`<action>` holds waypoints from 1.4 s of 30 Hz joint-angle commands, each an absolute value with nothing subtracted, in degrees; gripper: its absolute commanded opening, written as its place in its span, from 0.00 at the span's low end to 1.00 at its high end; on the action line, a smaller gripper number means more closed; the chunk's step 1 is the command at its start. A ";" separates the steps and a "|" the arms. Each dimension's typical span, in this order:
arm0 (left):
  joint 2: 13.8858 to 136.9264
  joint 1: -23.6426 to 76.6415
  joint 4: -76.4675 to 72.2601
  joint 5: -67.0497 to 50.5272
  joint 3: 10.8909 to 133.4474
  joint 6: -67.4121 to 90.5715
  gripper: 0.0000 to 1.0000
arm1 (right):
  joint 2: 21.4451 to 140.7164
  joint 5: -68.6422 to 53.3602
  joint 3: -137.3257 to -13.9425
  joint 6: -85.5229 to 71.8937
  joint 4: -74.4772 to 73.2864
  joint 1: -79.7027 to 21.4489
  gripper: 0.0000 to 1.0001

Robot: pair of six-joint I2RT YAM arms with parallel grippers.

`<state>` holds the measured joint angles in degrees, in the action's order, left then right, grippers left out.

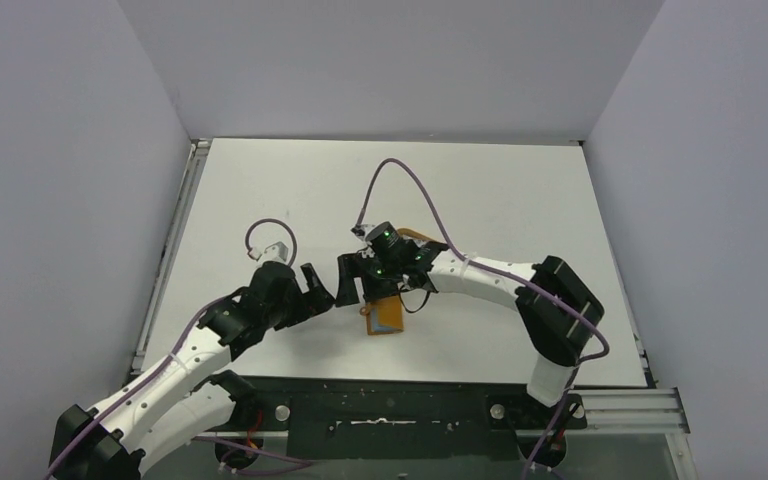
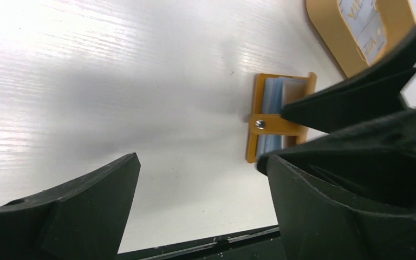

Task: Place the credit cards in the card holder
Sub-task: Close the card holder at the center of the board.

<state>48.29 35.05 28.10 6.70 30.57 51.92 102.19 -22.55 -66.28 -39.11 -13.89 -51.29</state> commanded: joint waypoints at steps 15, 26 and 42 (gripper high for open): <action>53.07 30.97 21.02 4.56 33.07 53.07 0.97 | 73.35 -7.92 -54.90 -30.36 -25.56 -43.95 0.39; 59.65 31.07 15.52 -7.09 35.75 47.83 0.96 | 85.31 -10.36 -54.79 -31.55 -17.77 -48.15 0.21; 73.19 35.61 13.07 -6.86 40.59 46.36 0.95 | 95.45 -11.09 -57.47 -32.33 -15.92 -49.91 0.29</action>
<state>70.22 33.87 16.01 -7.53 35.59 48.45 94.70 -11.84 -54.98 -32.16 -18.48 -49.56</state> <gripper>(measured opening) 0.955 0.282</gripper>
